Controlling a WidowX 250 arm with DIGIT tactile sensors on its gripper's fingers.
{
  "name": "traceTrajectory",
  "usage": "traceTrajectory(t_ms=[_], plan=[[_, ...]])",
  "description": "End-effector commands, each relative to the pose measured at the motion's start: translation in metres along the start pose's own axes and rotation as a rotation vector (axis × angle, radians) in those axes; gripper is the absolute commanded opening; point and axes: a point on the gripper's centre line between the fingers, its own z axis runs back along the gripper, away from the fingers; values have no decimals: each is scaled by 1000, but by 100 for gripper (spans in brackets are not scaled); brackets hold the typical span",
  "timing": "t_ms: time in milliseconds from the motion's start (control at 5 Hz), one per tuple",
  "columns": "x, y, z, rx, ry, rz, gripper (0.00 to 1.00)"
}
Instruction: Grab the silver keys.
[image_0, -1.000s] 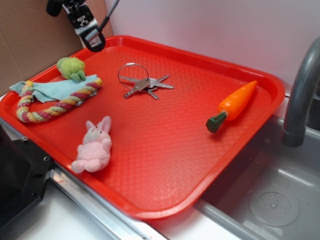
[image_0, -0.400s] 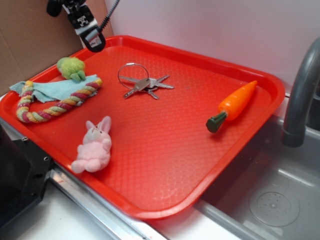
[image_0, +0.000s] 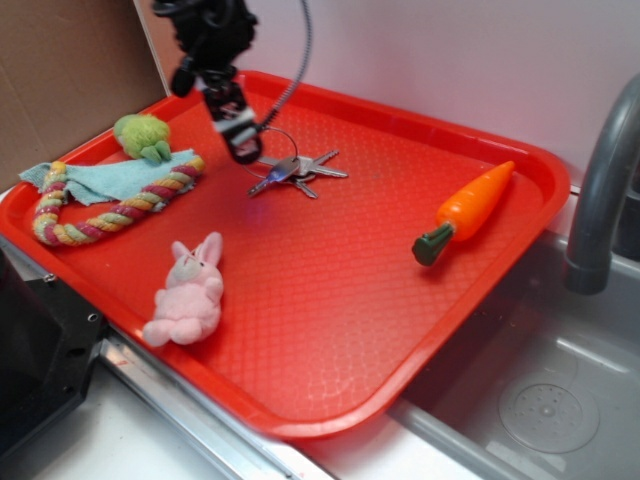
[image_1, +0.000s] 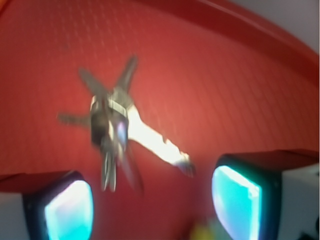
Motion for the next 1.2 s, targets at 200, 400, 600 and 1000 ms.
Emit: traceTrajectory(t_ms=[200, 400, 600, 1000], plan=[[14, -31, 3, -58, -62, -56, 0], [20, -35, 14, -66, -86, -75, 0], [29, -26, 20, -88, -82, -64, 0], [20, -21, 21, -61, -78, -31, 0]])
